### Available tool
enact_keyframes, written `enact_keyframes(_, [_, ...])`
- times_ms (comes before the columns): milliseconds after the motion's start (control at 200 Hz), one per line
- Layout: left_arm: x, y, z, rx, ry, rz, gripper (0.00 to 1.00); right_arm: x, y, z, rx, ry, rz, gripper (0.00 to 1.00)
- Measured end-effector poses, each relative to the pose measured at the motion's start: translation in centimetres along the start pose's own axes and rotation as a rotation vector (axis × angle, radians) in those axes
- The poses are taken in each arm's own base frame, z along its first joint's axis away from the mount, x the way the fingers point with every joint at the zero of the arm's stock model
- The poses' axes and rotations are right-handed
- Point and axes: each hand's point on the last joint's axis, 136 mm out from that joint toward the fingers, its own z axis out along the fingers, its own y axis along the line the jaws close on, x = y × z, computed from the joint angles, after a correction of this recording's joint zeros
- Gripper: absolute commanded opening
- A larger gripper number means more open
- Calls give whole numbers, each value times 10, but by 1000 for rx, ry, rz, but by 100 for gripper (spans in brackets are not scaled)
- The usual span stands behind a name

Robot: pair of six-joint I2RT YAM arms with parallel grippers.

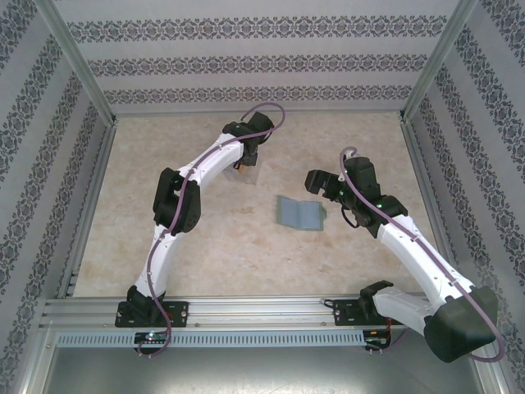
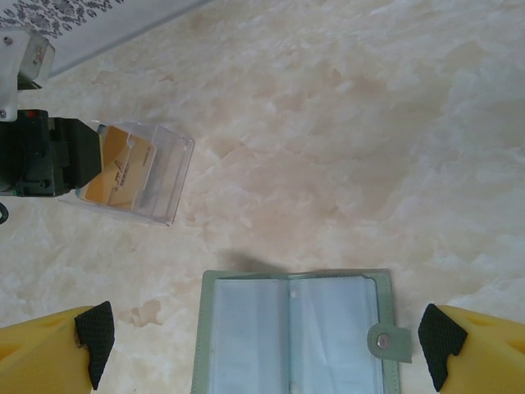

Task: Put the credit cards into the card holder

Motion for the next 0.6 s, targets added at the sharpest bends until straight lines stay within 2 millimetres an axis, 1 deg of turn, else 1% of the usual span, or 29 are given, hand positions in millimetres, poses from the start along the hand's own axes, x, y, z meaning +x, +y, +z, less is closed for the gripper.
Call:
enact_keyframes(60, [1,-2,0,13,5,1,54,0,0,0,0,0,0,98])
enact_keyframes(275, [3,-5,1,31,15,3,55,0,0,0,0,0,0,98])
enact_keyframes(600, [6,0,1,-1,23,19,55,1,-1,1,3,4,1,98])
